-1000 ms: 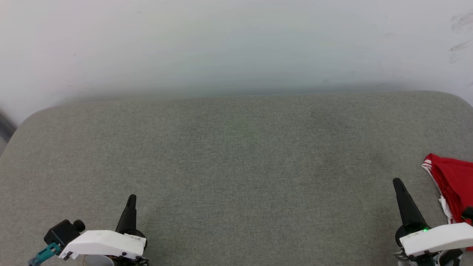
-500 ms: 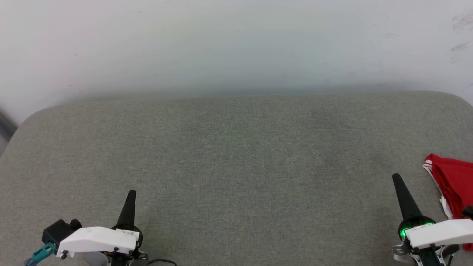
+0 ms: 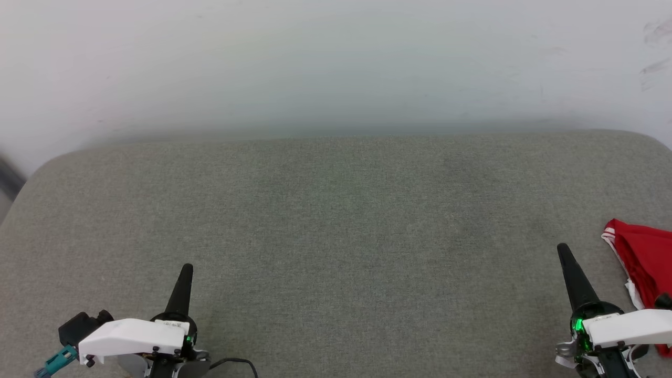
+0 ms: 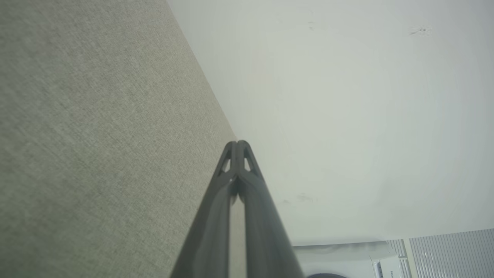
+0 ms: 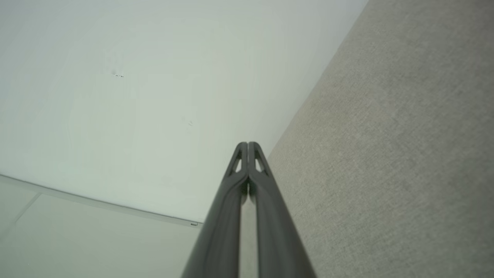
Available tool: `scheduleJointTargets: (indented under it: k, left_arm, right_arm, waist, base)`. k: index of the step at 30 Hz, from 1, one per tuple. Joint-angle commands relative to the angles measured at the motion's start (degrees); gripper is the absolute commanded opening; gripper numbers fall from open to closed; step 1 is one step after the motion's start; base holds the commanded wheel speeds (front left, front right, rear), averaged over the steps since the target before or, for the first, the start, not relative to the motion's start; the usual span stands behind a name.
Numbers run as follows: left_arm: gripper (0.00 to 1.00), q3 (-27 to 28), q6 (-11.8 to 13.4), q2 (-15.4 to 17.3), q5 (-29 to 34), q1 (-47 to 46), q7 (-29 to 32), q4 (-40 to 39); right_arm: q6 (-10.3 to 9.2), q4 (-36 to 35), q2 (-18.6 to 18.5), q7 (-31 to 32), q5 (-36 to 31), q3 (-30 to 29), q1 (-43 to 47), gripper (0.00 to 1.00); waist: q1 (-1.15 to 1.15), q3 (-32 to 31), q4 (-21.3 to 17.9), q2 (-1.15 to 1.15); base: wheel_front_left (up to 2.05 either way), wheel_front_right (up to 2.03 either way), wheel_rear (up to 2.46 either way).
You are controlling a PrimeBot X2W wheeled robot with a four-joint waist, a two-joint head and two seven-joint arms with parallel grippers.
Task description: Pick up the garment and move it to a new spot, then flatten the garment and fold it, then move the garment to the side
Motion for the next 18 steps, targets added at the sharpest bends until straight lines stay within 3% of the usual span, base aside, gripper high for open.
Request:
scheduleJointTargets:
  k: [1,18]
  left_arm:
    - [0.0,0.36,-0.53,0.04,-0.94,-1.1,0.35,-0.17]
    - [0.0,2.46,-2.0,-1.25,-8.42,-1.85,2.69,0.28]
  right_arm:
    - [-0.01,-0.07,0.1,0.14,1.14,-0.1,-1.16,0.0]
    - [-0.01,2.53,0.2,0.65,10.74,-0.22,-2.84,0.0]
  waist:
    - [0.0,0.0,0.01,0.0]
    - [0.0,0.01,0.17,0.0]
  base:
    - [0.0,0.0,0.0]
    - [0.0,0.0,0.0]
